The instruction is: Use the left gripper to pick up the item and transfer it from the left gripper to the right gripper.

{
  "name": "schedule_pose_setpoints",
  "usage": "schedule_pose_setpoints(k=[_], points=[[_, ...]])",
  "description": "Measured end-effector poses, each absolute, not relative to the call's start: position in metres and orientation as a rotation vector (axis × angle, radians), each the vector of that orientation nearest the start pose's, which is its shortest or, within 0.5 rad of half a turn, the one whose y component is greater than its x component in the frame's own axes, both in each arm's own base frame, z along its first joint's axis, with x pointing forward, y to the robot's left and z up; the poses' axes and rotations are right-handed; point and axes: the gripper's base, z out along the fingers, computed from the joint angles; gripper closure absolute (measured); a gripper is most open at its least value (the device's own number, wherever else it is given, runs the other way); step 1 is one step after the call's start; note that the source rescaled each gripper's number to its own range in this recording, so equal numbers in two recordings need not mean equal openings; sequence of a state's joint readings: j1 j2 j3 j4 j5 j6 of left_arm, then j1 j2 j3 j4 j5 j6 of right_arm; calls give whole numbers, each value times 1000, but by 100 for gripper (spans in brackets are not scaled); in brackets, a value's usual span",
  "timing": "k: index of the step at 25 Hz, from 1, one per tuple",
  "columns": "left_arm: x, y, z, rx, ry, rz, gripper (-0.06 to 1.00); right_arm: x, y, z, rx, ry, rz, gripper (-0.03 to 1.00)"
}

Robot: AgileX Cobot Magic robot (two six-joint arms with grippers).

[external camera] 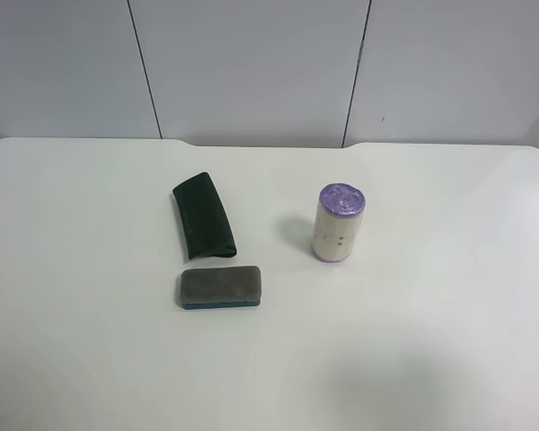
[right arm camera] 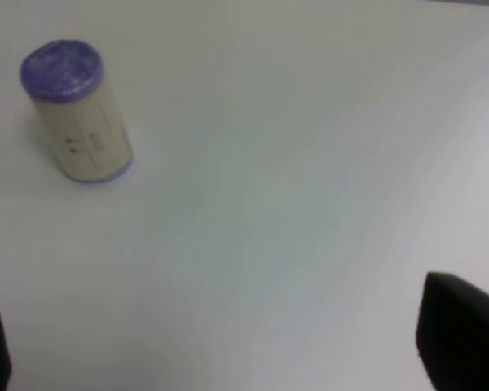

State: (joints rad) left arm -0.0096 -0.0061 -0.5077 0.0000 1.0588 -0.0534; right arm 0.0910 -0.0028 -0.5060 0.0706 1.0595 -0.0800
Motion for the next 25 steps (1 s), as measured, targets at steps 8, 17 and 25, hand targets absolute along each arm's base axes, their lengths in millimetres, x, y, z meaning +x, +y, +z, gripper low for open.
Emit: schedule_pose_setpoints(k=[8,17,25], points=[[-7,0,280,-44,2028,-40,-5,-6,5,279,-139,2028,68,-3],[-7,0,280,-103,2026,-3,-5,-6,5,279,-139,2028,68,-3],[-7,0,280,-114,2025,3,-5,-6,5,279,-139,2028,68,-3]])
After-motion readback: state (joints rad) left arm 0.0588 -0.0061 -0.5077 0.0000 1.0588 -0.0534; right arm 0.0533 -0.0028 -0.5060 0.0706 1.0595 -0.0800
